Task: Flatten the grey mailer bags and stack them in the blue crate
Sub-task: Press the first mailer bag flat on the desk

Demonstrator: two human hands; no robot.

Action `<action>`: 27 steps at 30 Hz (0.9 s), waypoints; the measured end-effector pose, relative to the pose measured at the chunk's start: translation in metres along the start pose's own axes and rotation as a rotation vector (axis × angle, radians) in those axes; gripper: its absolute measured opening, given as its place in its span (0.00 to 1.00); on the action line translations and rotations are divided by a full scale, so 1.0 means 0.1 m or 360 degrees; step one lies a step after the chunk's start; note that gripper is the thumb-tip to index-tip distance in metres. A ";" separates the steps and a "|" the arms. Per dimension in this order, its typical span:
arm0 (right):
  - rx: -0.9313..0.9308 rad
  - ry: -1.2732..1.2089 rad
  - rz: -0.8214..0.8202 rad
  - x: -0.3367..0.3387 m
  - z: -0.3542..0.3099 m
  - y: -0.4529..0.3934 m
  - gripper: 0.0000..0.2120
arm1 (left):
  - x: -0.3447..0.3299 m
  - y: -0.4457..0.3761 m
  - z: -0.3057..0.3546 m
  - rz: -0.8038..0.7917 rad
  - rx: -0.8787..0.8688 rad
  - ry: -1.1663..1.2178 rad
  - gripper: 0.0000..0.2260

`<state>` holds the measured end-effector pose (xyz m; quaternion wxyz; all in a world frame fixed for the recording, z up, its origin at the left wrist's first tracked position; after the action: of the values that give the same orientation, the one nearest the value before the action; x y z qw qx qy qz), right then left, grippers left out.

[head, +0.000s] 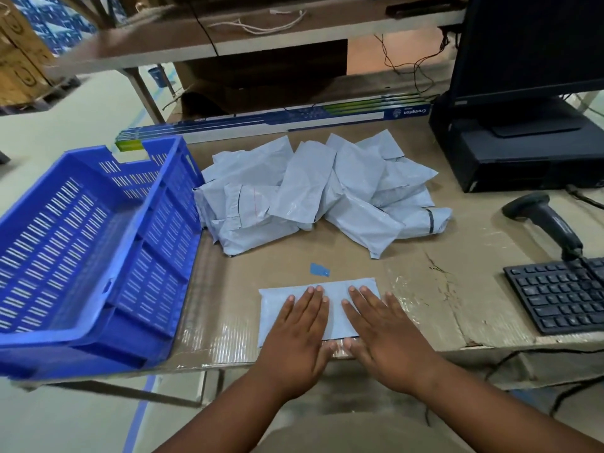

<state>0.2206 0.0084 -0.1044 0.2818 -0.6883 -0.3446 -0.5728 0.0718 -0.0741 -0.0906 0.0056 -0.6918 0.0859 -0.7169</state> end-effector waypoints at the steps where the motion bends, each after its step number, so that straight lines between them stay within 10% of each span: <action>1: -0.0004 -0.0009 0.0043 0.06 -0.04 -0.02 0.34 | 0.06 0.02 -0.05 0.0020 0.0031 0.0000 0.32; 10: 0.0364 -0.0034 -0.0086 -0.09 -0.87 -0.58 0.34 | 0.00 0.38 -0.61 -0.0125 0.0327 -0.0048 0.33; 27: 0.0013 -0.0059 0.0050 0.26 -0.58 -1.03 0.33 | 0.31 -0.11 -0.83 0.0156 0.0425 0.0189 0.29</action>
<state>0.1072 0.0291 -0.0693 0.2872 -0.7031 -0.3412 -0.5539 -0.0109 -0.0571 -0.0611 0.1275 -0.6364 0.0236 -0.7604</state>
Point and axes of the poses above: each hand's wrist, its own y-axis away from the middle knuckle, its own x-axis out of the back of the hand, z = x × y, the point moved 8 cm from there along -y, towards the middle knuckle, and after that the axes turned 3 degrees about -y, right-handed, at the moved point
